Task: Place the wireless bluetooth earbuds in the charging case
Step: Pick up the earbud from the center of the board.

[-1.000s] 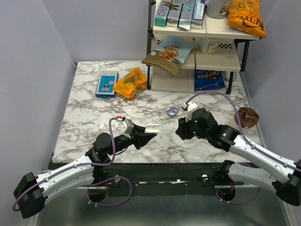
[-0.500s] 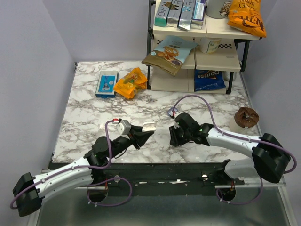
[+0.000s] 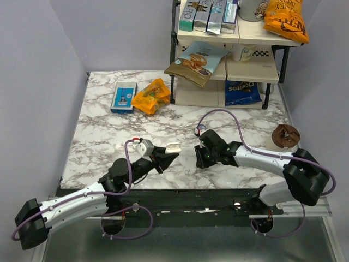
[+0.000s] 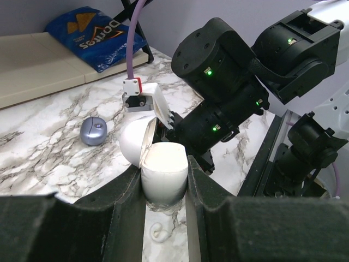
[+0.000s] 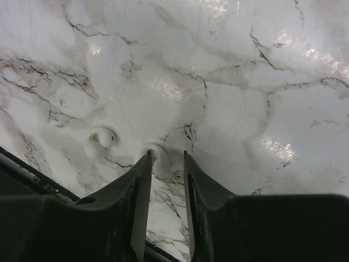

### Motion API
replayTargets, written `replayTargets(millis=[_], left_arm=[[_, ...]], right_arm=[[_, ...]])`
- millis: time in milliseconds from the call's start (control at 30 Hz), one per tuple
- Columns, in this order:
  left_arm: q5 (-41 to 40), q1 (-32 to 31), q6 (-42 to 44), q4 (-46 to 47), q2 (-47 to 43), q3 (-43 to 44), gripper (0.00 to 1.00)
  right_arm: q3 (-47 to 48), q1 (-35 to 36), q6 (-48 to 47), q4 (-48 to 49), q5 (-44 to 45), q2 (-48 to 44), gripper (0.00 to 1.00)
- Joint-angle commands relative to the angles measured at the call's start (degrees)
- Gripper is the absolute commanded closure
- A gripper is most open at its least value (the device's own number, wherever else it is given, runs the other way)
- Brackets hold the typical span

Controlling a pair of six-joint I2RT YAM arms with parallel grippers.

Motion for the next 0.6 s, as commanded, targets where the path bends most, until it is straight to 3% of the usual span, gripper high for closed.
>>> replayTargets(millis=[0,567], left_arm=[[-1.6,-0.6,0.4,1.6,0.3,-0.6,1.00],[-1.3,-1.4,-0.1,3.0,1.3,-1.4,1.00]], right_arm=[[1.0,-0.2,-0.3,1.7,1.5,1.2,0.63],[-2.1,-0.2,0.8,3.7,-3.3,3.7,0.66]])
